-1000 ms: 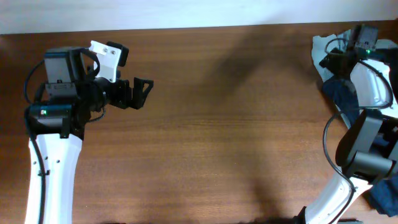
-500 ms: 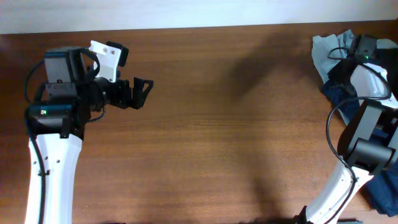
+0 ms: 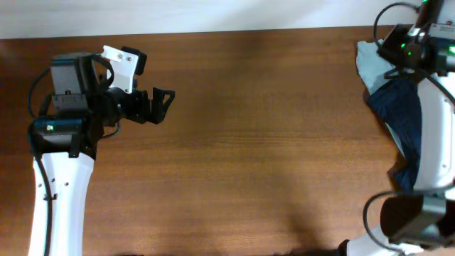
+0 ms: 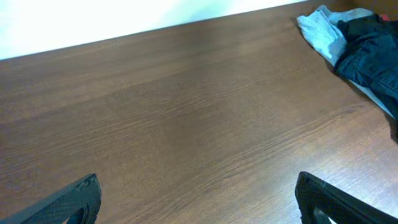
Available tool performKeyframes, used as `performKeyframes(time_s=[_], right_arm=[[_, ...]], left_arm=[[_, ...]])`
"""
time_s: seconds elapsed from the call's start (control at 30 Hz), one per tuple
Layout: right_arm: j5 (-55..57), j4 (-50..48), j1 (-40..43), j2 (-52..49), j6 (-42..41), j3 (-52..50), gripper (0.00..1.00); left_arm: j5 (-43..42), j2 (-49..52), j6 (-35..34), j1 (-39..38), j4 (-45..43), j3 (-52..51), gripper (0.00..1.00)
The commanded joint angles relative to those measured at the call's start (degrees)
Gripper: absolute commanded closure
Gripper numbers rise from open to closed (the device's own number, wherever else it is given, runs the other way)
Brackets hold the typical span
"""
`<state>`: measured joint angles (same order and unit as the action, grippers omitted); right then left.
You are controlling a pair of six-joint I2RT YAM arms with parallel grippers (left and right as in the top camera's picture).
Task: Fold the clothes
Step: 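Reach the right gripper to the navy shorts on the clothes pile, then grasp the navy shorts with the right gripper and drag them to table center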
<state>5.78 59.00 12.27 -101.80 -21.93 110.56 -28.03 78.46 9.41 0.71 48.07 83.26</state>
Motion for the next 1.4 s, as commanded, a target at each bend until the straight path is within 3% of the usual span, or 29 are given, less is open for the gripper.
performKeyframes(time_s=[0.0,0.2,0.33,0.77,0.8,0.93,1.2,1.37], right_arm=[[3.6,1.9,0.5,-8.5,0.3,-2.8,0.36],[11.3,0.7,-0.3,-23.6,0.7,-3.3,0.24],[17.1,-2.0,-0.3,-28.6,0.7,-3.3,0.18],[18.6,-8.7,1.7,-34.0,-1.0,-3.5,0.18],[19.0,-8.6,1.7,-34.1,-1.0,-3.5,0.28],[23.1,-6.8,1.7,-33.5,-1.0,-2.6,0.95],[22.3,-1.2,-2.6,-16.5,-1.3,-1.7,0.96],[4.8,2.8,-12.4,-3.3,-0.3,-1.7,0.96]], left_arm=[[0.5,0.3,1.0,-0.2,0.0,1.0,0.01],[0.5,0.3,1.0,-0.2,-0.2,1.0,0.01],[0.5,0.3,1.0,-0.2,-0.2,1.0,0.01],[0.4,0.3,0.9,-0.2,0.0,1.0,0.01],[0.4,0.3,0.9,-0.2,0.0,1.0,0.00],[0.4,0.3,0.9,-0.2,0.1,1.0,0.01],[0.5,0.3,1.0,-0.2,0.4,1.0,0.01],[7.6,0.1,0.9,-0.2,3.1,4.3,0.00]])
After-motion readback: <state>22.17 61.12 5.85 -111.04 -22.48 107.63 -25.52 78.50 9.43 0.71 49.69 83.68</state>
